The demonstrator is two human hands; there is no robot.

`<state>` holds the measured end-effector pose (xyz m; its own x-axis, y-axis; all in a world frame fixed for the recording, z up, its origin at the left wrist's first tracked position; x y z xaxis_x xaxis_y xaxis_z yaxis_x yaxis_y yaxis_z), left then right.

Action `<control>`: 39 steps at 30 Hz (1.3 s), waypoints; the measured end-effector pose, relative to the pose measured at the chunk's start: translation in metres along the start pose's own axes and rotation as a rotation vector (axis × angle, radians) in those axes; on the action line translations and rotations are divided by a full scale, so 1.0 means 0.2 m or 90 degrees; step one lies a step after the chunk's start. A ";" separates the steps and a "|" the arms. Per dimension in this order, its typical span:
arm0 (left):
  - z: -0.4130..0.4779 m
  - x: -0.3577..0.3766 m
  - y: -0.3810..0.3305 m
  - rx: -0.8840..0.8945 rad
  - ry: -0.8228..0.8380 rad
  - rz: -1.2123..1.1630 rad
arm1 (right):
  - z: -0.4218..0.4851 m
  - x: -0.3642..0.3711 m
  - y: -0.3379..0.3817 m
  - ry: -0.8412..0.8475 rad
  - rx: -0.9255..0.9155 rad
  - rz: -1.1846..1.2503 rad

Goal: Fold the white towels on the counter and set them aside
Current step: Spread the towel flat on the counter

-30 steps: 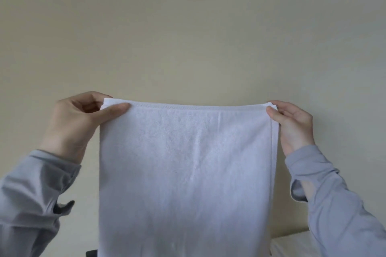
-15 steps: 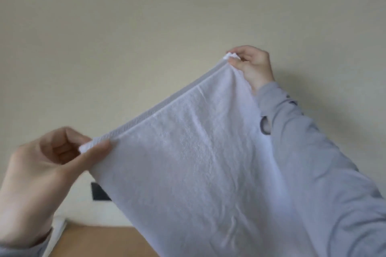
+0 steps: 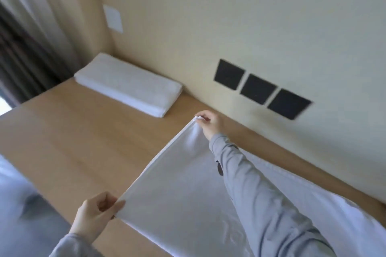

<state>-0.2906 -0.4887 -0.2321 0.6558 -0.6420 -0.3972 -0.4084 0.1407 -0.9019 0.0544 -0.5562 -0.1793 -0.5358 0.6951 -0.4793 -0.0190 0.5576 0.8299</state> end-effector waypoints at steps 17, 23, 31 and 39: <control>0.37 0.16 0.01 0.354 0.073 0.525 | -0.26 0.84 -0.11 0.084 -0.532 -0.308; 0.40 0.17 0.17 0.281 0.156 0.519 | 0.00 0.66 -0.28 0.198 -0.520 -0.607; 0.40 0.18 0.16 0.270 0.156 0.546 | 0.08 0.58 -0.26 0.004 -0.263 -0.590; 0.39 0.19 0.18 0.292 0.132 0.579 | -0.45 0.59 -0.50 0.158 -0.448 -0.612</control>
<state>-0.2307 -0.4481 -0.2923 0.0809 -0.2607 -0.9620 -0.3843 0.8824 -0.2714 -0.0833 -0.5714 -0.2918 -0.1963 -0.0142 -0.9804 -0.9096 0.3760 0.1767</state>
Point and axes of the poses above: each hand's wrist, its own z-axis towards the middle knuckle, its own x-axis out of the palm, y = z × x, the point moved 2 cm from there along z, towards the middle knuckle, and after that the axes turned 15 degrees about x, right-handed, at the moved point
